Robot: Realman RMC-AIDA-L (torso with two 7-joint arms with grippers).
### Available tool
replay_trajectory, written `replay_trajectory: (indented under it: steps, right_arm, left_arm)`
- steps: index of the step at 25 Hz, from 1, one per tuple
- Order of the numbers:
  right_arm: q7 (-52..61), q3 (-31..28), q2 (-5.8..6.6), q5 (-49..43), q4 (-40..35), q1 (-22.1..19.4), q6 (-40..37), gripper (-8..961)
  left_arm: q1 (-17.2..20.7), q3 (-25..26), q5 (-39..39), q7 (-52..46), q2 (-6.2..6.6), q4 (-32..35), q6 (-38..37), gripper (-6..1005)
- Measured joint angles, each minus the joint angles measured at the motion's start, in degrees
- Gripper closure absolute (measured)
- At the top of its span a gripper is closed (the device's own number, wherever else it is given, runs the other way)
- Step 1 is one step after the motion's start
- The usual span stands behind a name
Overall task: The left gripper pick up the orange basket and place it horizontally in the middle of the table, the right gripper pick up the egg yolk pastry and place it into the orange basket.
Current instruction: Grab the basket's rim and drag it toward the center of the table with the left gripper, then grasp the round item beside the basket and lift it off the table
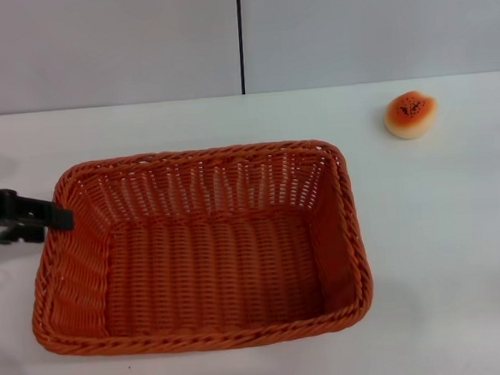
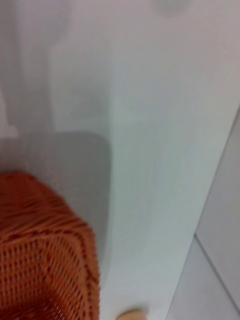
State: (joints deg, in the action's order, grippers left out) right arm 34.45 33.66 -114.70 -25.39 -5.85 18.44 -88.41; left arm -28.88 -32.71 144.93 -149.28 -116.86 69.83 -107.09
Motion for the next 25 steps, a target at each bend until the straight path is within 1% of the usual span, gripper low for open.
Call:
replay_trajectory:
  steps: [3,4,6,8,9,10,11,12,13,14,15,16,17,18,19,20,21,22,23,24,25]
  right_arm:
    - [0.0,0.0,0.0,-0.2,-0.1,-0.1,0.0,261]
    - [0.1,0.0,0.0,-0.3,-0.1,-0.1,0.0,261]
    - [0.5,0.0,0.0,-0.6,-0.3,-0.2,0.0,261]
    - [2.3,0.0,0.05,-2.0,-1.2,-0.3,0.8,261]
    - [4.3,0.1,0.24,-3.9,-2.3,-0.5,2.3,261]
    - [10.3,0.1,0.97,-10.1,-5.9,-0.7,7.5,261]
    - [14.6,0.1,1.41,-13.8,-7.9,-0.8,10.5,261]
    - [24.6,0.0,2.67,-22.9,-11.6,-0.4,16.6,261]
    - [24.6,0.0,2.67,-22.9,-11.6,-0.4,16.6,261]
    - [32.0,-0.4,3.89,-31.1,-14.0,0.4,19.3,261]
    - [32.0,-0.4,3.89,-31.1,-14.0,0.4,19.3,261]
    - [35.7,-0.6,4.53,-35.4,-15.3,0.8,19.6,261]
    - [39.5,-0.7,5.09,-39.9,-16.9,1.1,19.7,261]
    - [42.6,-0.7,5.53,-44.1,-18.7,1.4,19.5,261]
    - [50.7,-0.8,6.67,-53.7,-22.6,2.5,18.4,261]
    - [50.7,-0.8,6.67,-53.7,-22.6,2.5,18.4,261]
    - [54.9,-1.0,7.36,-59.1,-23.8,3.4,17.3,261]
    - [58.3,-1.7,8.16,-64.0,-24.6,4.7,15.9,261]
    - [61.4,-2.6,8.98,-68.9,-25.1,6.1,14.3,261]
    - [65.7,-5.3,10.45,-78.6,-25.4,9.5,11.1,261]
    - [67.6,-6.4,11.14,-83.9,-25.4,11.3,9.5,261]
  left_arm:
    - [0.0,0.0,0.0,0.0,0.0,0.0,0.0,445]
    - [-0.1,-0.2,0.3,0.2,1.21,0.1,0.9,427]
    - [-0.1,-0.2,0.3,0.5,2.67,-0.1,2.0,427]
    - [-0.1,-0.2,0.3,0.5,2.67,-0.1,2.0,427]
    - [0.0,0.1,0.1,1.4,3.36,0.1,3.6,426]
    - [0.1,0.4,-0.3,1.8,3.14,0.8,5.8,426]
    - [0.2,0.4,-0.6,2.1,2.66,1.5,7.6,426]
    - [0.3,0.4,-2.3,5.1,0.16,4.4,13.7,426]
    - [0.3,0.4,-2.3,5.1,0.16,4.4,13.7,428]
    - [0.3,0.3,-3.1,6.3,-0.6,5.3,15.6,429]
    - [0.5,0.0,-4.6,7.7,-1.1,5.9,17.8,431]
    - [0.5,0.0,-4.6,7.7,-1.1,5.9,17.8,432]
    - [1.2,-0.8,-9.1,10.1,-1.41,6.1,21.9,434]
    - [1.6,-0.9,-11.9,11.4,-1.38,5.6,23.4,436]
    - [2.0,-1.0,-14.7,12.7,-1.31,5.1,24.8,438]
    - [2.0,-1.0,-14.7,12.7,-1.31,5.1,24.8,440]
    - [2.5,-1.0,-19.0,15.1,-1.26,4.2,26.4,442]
    - [3.2,-1.0,-25.8,19.9,-1.26,2.9,28.1,444]
    - [3.4,-1.1,-27.9,21.6,-1.33,2.3,28.4,444]
    - [3.6,-1.1,-30.1,23.5,-1.41,1.8,28.8,445]
    - [3.9,-1.4,-34.8,27.6,-1.5,-0.3,29.3,445]
